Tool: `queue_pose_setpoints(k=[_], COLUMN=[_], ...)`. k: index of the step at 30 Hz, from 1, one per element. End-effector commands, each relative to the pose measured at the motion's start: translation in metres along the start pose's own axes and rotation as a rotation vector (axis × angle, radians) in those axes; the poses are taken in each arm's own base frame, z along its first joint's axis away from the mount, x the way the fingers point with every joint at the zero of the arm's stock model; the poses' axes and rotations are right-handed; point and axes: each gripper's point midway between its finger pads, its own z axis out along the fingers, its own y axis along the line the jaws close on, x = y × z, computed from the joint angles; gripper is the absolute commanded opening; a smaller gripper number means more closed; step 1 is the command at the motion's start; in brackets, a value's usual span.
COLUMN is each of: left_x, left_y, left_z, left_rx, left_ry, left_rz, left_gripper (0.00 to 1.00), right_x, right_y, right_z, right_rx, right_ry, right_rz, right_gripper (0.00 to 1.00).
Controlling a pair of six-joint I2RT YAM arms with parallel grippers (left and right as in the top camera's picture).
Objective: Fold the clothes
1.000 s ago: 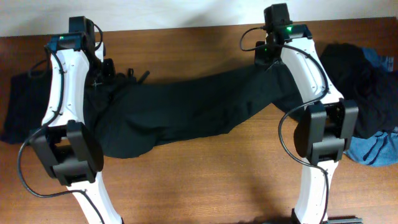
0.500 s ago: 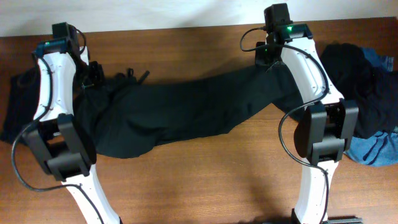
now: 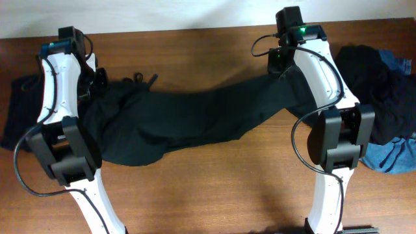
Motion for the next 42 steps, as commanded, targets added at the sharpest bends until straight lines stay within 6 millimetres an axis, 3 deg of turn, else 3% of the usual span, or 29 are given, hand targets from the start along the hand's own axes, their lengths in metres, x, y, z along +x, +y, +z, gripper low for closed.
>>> queue_pose_setpoints(k=[1,6,12,19,26,30,34,37,42], left_x=[-0.012,0.003,0.041,0.044,0.053,0.082,0.114,0.131,0.155], left_y=[-0.008,-0.007,-0.004,-0.015,-0.028,-0.047,-0.044,-0.04,-0.035], left_z=[-0.041,-0.078,-0.083,-0.099,-0.145,-0.166,-0.166,-0.155,-0.117], left_rx=[0.039,0.037,0.027,0.091,0.107,0.116,0.025,0.0,-0.009], left_ry=[-0.079,-0.067,0.08,0.047,-0.062,-0.077,-0.051,-0.036,0.011], left_rz=[0.008,0.007,0.004,0.004,0.042,0.1,0.116,0.111,0.087], left_gripper=[0.0,0.0,0.0,0.0,0.0,0.0,0.0,0.01,0.0], right_x=[-0.011,0.006,0.044,0.085,0.099,0.099,0.104,0.11,0.12], right_y=[-0.006,-0.012,-0.023,-0.035,-0.034,-0.031,-0.035,-0.039,-0.04], right_z=[-0.042,-0.066,-0.083,-0.091,-0.102,-0.12,-0.146,-0.16,-0.156], right_rx=[0.007,0.015,0.042,0.073,0.061,0.02,0.011,0.014,0.023], right_ry=[-0.078,-0.039,0.091,0.263,0.309,0.272,0.232,0.219,0.251], right_rz=[-0.002,-0.002,0.016,0.03,0.045,0.055,0.079,0.085,0.081], right_gripper=[0.04,0.04,0.04,0.04,0.04,0.04,0.04,0.04,0.04])
